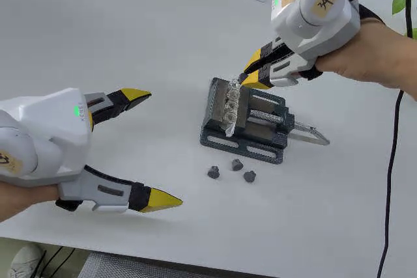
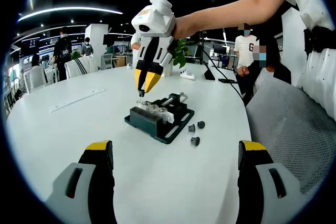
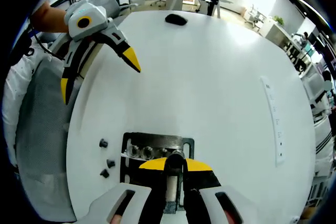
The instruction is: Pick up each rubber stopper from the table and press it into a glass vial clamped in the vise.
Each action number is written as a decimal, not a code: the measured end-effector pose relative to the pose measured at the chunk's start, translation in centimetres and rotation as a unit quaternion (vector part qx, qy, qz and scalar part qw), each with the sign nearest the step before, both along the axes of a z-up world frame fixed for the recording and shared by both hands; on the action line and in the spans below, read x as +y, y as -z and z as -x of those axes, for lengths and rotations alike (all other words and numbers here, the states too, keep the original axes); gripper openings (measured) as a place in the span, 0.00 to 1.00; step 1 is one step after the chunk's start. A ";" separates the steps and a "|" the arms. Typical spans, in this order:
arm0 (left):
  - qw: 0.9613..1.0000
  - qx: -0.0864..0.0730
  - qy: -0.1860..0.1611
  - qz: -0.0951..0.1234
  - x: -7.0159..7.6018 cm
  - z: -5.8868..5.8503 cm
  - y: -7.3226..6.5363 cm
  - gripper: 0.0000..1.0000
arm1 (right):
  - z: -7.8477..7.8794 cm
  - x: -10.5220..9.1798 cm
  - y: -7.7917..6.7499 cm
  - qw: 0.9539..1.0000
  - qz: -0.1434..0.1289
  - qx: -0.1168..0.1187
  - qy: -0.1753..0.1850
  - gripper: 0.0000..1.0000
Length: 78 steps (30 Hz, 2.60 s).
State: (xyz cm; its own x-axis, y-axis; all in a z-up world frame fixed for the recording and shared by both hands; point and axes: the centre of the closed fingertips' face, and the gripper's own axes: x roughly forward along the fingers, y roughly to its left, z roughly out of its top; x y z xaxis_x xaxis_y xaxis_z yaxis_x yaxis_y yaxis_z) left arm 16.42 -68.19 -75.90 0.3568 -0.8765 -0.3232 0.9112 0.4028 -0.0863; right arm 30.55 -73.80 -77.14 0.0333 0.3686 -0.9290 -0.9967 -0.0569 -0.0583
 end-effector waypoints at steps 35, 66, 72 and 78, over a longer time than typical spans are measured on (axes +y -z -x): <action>1.000 0.007 -0.006 0.008 0.5 -0.4 0.5 0.99 | -0.9 0.5 1.2 0.999 0.037 0.015 -0.007 0.05; 1.000 0.006 -0.009 0.013 0.4 -0.5 0.5 0.99 | -0.2 0.3 1.2 0.990 0.139 0.031 -0.018 0.05; 1.000 0.006 -0.009 0.015 0.3 -0.6 0.4 0.99 | -0.4 0.1 1.1 0.990 0.136 0.030 -0.017 0.06; 1.000 0.006 -0.011 0.014 0.3 -0.6 0.3 0.99 | -1.0 0.1 1.4 0.991 0.127 0.031 -0.019 0.07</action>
State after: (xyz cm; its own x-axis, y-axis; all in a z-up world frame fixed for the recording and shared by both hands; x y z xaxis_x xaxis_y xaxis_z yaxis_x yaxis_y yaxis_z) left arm 17.01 -67.85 -76.24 0.3718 -0.8775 -0.3030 0.9010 0.4197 -0.1098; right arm 31.54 -73.70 -78.57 -0.0374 0.1233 -0.9917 -0.9947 -0.1001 0.0250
